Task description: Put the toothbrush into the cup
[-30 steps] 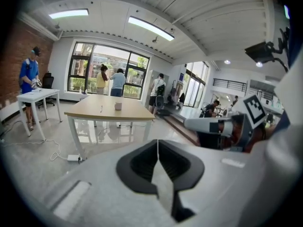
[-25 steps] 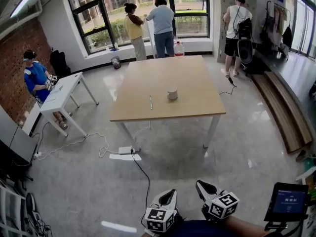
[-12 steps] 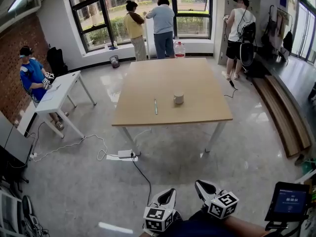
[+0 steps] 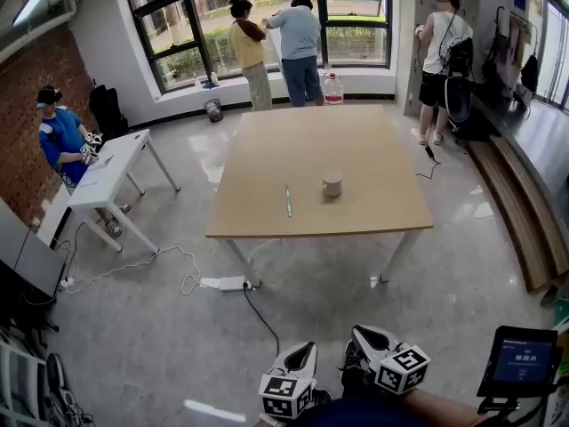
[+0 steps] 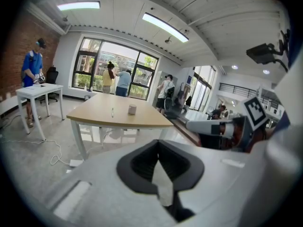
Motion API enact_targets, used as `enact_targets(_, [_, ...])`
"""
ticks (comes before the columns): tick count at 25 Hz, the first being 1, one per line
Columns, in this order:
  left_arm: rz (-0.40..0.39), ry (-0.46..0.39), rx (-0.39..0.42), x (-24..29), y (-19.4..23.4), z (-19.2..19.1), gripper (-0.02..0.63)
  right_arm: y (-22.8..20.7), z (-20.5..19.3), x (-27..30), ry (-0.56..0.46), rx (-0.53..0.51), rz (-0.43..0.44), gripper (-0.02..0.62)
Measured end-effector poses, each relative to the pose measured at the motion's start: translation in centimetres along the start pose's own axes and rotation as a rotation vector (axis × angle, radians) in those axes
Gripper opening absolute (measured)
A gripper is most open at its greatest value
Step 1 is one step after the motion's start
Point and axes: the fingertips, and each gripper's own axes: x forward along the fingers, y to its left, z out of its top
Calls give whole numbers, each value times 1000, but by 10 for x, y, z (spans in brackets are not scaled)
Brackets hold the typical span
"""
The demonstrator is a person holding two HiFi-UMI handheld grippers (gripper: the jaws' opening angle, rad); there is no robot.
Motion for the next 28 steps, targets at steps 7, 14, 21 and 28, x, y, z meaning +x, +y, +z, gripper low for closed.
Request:
enact_targets(7, [58,-7,1,67,26,39,5,-51,41,60,9,-2,69,12])
enact_targets(14, [81,-16,5,115,29,71,6,-92,70,88,20,9,96,12])
enact_targets(21, [115,-26,2,157,37,97,5,-128,100,113,13,3,125,12])
enact_targets(28, [120,-40,23,191,34,120,6,-161,126,127,-4,8,132,12])
